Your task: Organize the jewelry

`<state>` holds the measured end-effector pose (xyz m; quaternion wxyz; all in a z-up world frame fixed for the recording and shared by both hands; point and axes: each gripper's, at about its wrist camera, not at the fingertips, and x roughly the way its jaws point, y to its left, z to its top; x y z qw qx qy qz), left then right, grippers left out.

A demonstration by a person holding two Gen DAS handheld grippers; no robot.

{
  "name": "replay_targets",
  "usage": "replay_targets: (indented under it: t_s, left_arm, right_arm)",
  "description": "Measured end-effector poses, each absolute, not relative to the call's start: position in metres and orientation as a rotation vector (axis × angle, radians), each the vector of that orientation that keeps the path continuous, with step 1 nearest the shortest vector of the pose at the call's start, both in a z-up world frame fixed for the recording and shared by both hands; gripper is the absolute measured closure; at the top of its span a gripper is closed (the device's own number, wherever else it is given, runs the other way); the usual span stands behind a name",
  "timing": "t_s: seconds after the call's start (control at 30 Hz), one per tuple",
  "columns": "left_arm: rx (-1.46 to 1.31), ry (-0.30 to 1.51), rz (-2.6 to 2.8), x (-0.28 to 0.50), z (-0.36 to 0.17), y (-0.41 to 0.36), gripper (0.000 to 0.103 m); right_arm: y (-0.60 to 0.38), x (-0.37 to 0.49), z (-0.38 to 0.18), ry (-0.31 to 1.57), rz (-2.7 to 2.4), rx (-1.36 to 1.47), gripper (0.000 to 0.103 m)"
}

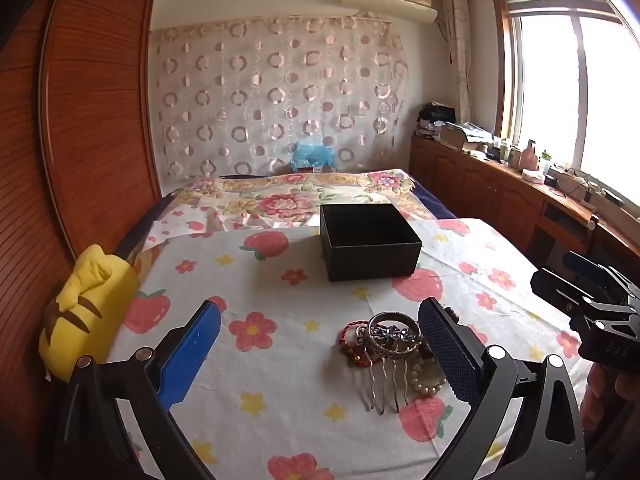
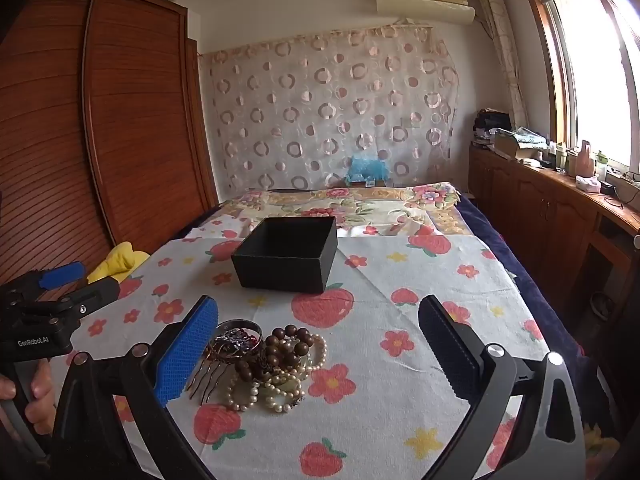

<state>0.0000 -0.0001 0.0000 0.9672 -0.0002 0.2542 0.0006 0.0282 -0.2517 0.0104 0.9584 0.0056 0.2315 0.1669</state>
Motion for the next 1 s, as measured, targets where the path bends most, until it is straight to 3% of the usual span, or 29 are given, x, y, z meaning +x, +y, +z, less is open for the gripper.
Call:
replay_targets:
  t_s: [1.0]
  left_arm:
    - [0.002,0.489,-0.007,-0.007,0.015,-0.007,0.007]
  right_arm:
    - [-0.254,0.027,0.012,0.46,0.341,0.032,0.002]
